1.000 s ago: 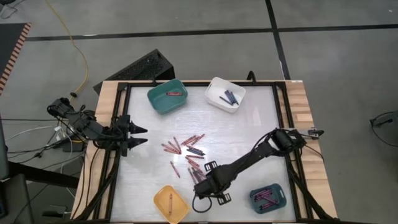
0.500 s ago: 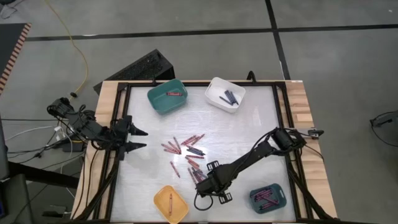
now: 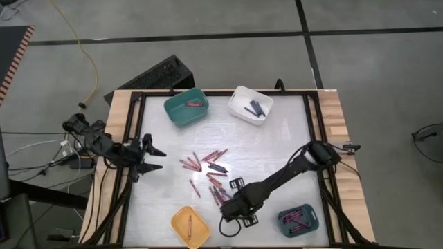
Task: Sort crayons
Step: Put the pink crayon into the yellow bin
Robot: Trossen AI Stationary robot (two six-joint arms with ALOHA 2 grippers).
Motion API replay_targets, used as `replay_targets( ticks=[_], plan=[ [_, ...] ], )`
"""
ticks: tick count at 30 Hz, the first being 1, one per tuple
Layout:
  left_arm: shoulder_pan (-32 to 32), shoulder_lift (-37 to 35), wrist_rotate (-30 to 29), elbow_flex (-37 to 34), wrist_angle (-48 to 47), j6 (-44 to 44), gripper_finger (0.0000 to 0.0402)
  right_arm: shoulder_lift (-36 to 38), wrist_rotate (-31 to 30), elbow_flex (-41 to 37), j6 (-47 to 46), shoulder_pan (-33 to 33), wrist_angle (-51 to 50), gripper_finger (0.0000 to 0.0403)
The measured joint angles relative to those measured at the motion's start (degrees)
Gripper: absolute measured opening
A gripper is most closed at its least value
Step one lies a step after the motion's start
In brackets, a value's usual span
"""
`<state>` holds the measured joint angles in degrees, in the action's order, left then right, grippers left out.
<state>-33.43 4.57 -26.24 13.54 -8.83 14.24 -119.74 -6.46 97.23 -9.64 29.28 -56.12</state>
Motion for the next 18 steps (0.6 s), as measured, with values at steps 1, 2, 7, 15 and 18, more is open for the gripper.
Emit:
replay_targets(
  ticks=[1,2,7,15,18],
  plan=[
    [-0.1,-1.1,0.1,-1.3,1.2,-0.1,0.0228,1.1,-0.9,0.0,0.0,0.0,0.0,0.0011],
    [-0.3,-2.2,0.1,-2.5,2.2,-0.1,0.0228,2.1,-1.5,0.0,-0.2,-0.1,0.2,0.0009],
    [-0.8,-4.4,0.1,-5.5,3.6,-0.2,0.0228,6.3,-4.4,0.0,1.2,-0.1,10.7,0.0005],
    [-0.8,-3.9,1.0,-5.5,3.6,-0.1,0.0228,5.3,-2.3,0.2,11.1,-1.8,38.6,0.0005],
    [-0.8,-3.9,1.3,-5.5,3.4,0.0,0.0228,3.1,0.9,0.1,12.5,-3.4,45.9,0.0005]
  ],
)
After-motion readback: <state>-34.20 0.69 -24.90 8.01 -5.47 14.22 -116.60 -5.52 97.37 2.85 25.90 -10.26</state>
